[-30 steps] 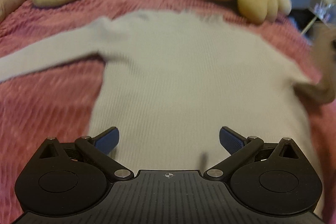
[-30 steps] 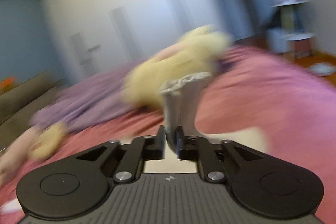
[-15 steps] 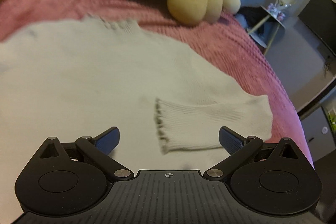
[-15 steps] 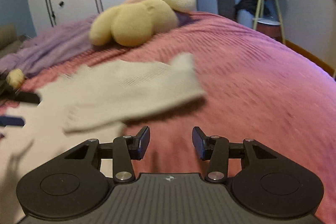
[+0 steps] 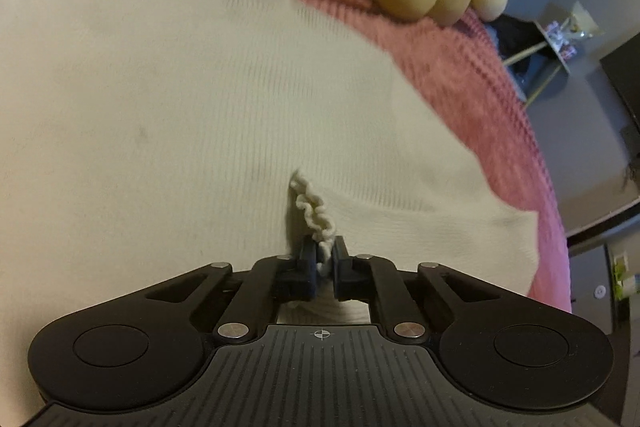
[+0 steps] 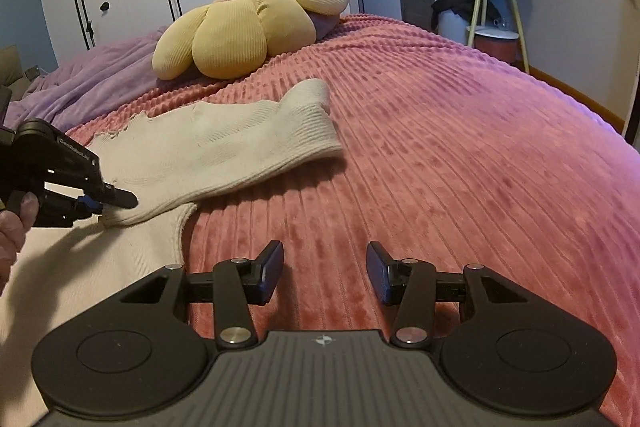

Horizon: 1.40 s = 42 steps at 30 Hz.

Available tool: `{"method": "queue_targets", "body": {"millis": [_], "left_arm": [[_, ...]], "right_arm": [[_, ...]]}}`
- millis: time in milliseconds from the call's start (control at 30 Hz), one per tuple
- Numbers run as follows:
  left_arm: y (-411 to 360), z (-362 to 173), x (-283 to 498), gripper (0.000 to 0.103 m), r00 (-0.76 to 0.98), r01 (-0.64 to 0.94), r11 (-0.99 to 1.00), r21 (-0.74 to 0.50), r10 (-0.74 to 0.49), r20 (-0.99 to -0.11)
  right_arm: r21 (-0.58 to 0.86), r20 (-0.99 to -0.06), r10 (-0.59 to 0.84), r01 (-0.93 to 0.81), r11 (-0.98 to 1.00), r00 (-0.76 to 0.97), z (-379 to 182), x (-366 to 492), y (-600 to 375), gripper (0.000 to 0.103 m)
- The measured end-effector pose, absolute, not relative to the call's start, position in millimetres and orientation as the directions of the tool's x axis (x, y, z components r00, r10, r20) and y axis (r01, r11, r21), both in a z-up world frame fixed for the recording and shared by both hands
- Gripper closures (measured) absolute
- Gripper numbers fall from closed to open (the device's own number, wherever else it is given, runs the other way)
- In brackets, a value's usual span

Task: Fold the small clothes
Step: 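Grasp the other sleeve cuff with the left gripper while the right gripper holds its cuff, then fold both held sleeves across the sweater body, crossing the cuffs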

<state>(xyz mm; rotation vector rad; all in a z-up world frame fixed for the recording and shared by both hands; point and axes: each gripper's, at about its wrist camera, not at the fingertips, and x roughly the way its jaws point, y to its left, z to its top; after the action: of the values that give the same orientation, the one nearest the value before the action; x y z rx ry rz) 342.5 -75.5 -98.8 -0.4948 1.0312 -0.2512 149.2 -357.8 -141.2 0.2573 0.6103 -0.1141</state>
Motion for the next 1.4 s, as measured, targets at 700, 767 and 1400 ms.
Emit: {"method": "queue_targets", "body": {"millis": [700, 767, 1400], "left_arm": [[101, -90, 321, 0.094, 0.660, -0.233, 0.906, -0.352, -0.118, -0.742], [103, -94, 323, 0.093, 0.657, -0.230, 0.901, -0.367, -0.134, -0.742], [113, -69, 343, 0.095, 0.773, -0.141, 0.941, -0.308, -0.090, -0.628]], "right_arm": [[0.556, -0.527, 0.305, 0.050, 0.830, 0.793, -126, 234, -308, 0.058], [0.572, -0.539, 0.305, 0.076, 0.817, 0.785, -132, 244, -310, 0.058], [0.805, -0.467, 0.340, 0.232, 0.547, 0.816, -171, 298, -331, 0.063]]}}
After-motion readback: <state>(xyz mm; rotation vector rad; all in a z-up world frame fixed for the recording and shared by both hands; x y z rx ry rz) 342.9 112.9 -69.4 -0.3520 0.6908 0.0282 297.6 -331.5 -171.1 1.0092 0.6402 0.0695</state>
